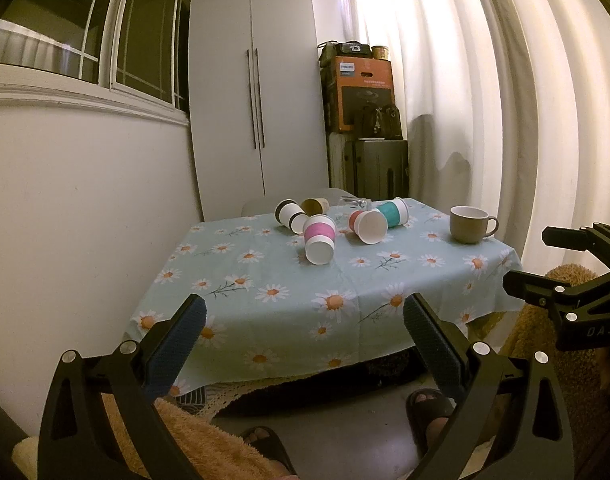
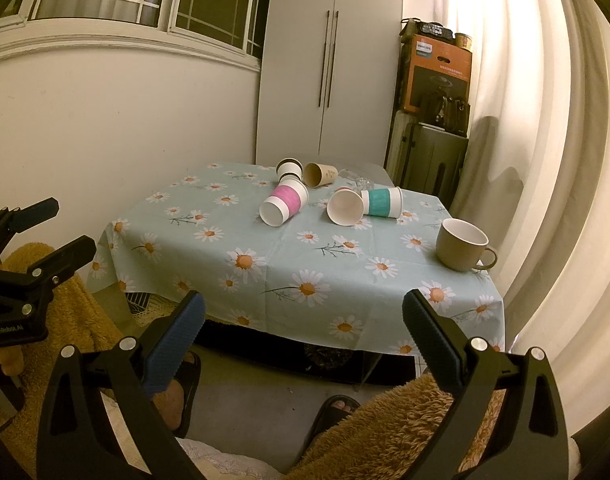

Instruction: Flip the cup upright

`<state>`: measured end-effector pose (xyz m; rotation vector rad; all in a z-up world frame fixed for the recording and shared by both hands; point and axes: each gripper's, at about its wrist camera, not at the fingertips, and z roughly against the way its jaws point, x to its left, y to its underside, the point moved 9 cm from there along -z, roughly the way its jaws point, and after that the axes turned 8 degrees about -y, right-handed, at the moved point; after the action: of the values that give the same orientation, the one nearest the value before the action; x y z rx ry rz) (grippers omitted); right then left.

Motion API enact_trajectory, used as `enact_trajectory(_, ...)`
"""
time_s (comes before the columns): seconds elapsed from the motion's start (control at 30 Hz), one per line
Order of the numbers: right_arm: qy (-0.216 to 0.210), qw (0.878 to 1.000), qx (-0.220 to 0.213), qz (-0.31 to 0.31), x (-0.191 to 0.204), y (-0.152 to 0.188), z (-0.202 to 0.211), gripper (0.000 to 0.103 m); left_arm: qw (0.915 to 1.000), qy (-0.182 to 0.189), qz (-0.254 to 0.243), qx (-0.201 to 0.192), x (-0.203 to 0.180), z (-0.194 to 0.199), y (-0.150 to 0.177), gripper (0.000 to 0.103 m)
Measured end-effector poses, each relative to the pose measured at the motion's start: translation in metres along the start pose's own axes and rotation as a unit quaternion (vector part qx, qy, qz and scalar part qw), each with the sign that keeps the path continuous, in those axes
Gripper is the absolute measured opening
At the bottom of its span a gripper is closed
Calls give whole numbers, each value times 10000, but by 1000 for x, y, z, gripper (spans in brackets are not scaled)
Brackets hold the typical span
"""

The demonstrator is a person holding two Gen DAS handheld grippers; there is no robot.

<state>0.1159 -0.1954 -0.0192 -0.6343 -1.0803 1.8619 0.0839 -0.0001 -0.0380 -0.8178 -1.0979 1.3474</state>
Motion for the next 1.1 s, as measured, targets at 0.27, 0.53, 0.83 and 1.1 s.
enact_trajectory(0.27,0,10000,5,-8,0,-1,0,98,10000,-6,11,10,0,0,0,96)
enact_trajectory(0.53,-1,10000,11,-11,0,-1,0,98,10000,-5,9,13,0,0,-1,96)
enact_trajectory(0.83,-2,10000,7,-16,0,-2,0,98,10000,3,9,16,-2,-3,2,96)
enact_trajectory(1.1,-48,9999,90,-99,2,6,-4,98,9999,57,71,78,-6,-10,10,96)
